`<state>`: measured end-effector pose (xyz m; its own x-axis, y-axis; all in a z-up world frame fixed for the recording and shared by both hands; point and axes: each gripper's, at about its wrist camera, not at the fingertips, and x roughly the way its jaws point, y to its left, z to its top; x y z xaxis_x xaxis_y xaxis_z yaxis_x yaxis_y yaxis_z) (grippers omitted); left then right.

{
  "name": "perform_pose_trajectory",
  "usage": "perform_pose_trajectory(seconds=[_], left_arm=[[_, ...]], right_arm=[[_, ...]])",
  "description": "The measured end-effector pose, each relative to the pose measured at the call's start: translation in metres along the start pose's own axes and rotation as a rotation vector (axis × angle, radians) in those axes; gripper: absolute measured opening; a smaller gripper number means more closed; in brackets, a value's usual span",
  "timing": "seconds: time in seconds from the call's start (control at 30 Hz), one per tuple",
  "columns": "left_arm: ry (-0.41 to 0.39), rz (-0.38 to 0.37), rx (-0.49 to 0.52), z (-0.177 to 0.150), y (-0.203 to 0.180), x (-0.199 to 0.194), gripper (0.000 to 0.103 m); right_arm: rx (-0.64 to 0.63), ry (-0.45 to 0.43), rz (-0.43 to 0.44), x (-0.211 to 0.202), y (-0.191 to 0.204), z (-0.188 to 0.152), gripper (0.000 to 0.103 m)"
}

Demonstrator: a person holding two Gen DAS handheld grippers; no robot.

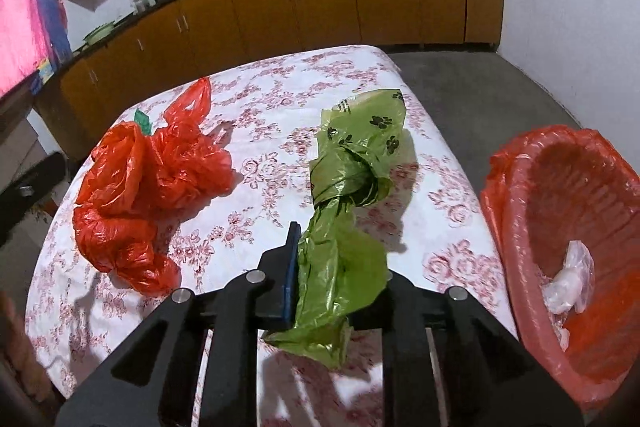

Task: Collect trash
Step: 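Grasp the red plastic bag with the left gripper while the right gripper lifts the green bag, then carry the red and green bags into the red basket and open both grippers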

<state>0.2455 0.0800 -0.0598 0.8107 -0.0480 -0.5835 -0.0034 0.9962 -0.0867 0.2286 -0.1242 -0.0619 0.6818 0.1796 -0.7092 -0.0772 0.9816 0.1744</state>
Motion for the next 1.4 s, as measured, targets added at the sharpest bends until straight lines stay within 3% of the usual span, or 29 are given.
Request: perform_pose_trajectory(seconds=[0.2, 0.33, 0.47, 1.0, 1.4], left_arm=[[0.093, 0.024, 0.021, -0.002, -0.017, 0.035, 0.055], [0.139, 0.019, 0.003, -0.004, -0.014, 0.048, 0.028], [0.116, -0.006, 0.015, -0.003, -0.013, 0.043, 0.014], [-0.018, -0.107, -0.049, 0.019, 0.002, -0.031, 0.011], [-0.052, -0.224, -0.013, 0.024, -0.039, -0.072, 0.011]], right_arm=[[0.02, -0.001, 0.015, -0.007, -0.01, 0.0, 0.019], [0.027, -0.002, 0.02, -0.011, -0.012, -0.002, 0.019], [0.032, -0.006, 0.025, -0.015, -0.013, -0.003, 0.019], [0.015, -0.078, 0.067, -0.056, -0.007, 0.001, 0.019], [0.048, -0.158, 0.06, -0.105, -0.035, -0.002, 0.019]])
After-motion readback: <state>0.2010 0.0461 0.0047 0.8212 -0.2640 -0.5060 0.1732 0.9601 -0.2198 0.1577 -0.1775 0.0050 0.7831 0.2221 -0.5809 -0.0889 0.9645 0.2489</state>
